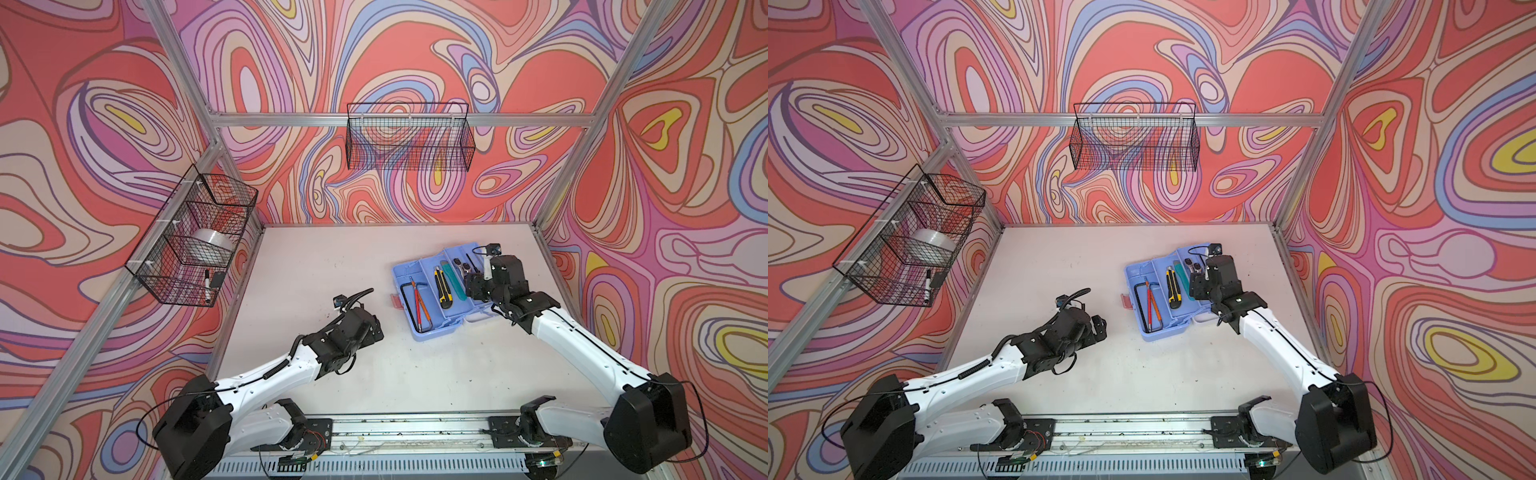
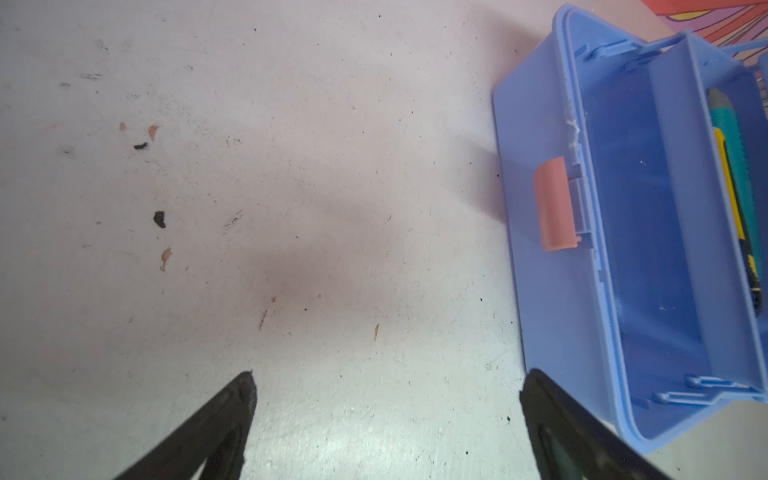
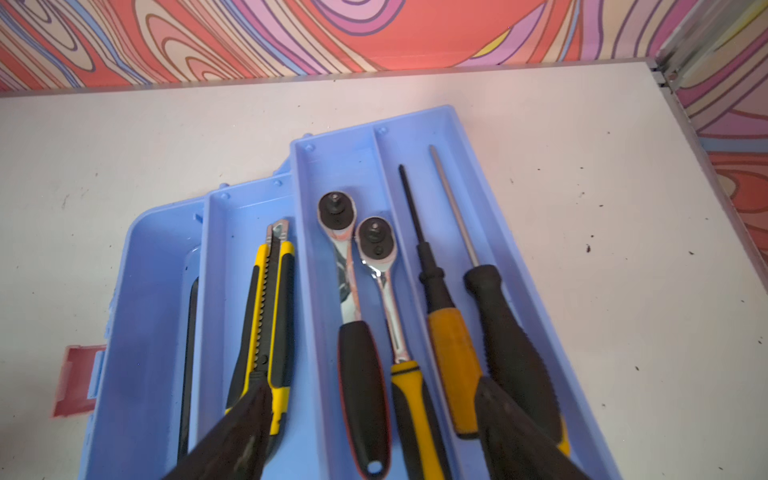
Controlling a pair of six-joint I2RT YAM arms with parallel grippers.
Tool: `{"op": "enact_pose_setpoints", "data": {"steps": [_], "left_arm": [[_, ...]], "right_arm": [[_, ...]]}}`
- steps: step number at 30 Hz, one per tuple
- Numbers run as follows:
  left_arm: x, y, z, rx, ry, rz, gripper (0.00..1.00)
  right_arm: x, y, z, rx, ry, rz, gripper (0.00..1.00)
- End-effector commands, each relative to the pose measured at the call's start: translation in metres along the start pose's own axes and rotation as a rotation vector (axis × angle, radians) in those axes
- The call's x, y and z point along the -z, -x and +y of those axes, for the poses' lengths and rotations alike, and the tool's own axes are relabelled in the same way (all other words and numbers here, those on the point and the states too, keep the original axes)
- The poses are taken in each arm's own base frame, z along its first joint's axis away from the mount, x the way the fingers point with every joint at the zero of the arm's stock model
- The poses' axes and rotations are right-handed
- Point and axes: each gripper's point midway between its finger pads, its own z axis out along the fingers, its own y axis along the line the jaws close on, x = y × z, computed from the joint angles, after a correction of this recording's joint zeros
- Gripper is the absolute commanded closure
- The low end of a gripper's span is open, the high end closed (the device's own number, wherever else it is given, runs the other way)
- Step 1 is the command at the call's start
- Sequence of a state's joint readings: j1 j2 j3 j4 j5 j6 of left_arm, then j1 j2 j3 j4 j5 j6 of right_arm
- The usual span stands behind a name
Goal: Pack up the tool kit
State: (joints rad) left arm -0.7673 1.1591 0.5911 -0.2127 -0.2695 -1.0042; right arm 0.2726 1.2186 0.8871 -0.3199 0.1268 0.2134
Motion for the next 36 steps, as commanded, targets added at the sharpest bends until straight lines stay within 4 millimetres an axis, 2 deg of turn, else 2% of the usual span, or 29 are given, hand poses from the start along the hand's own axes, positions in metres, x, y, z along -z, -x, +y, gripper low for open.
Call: {"op": "enact_pose_setpoints", "data": {"steps": [1,10,17,25,30,36], "left_arm": [[0.004,0.009,-0.009,-0.011,-0.016,-0.032,0.0],[0.009,0.012,-0.008,-0.018,-0.015,-0.042,0.0],[0.012,0.014,-0.006,-0.019,-0.014,-0.054,0.0],[0.013,0.012,-0.003,-0.015,-0.015,-0.056,0.0],[0.016,0.014,-0.001,-0.012,-0.017,-0.066,0.0],[0.019,0.016,-0.002,-0.018,-0.021,-0.073,0.0]], "right_arm": [[0.002,0.005,-0.019,-0.042,0.023,-0.02,0.2],[-0.011,0.003,-0.065,-0.168,-0.001,-0.016,0.17],[-0.027,-0.008,-0.072,-0.227,0.037,0.012,0.17],[-0.041,-0.022,-0.056,-0.27,0.16,0.056,0.17],[-0.038,-0.024,-0.043,-0.276,0.237,0.065,0.18],[-0.033,-0.026,-0.027,-0.307,0.329,0.075,0.24]]}}
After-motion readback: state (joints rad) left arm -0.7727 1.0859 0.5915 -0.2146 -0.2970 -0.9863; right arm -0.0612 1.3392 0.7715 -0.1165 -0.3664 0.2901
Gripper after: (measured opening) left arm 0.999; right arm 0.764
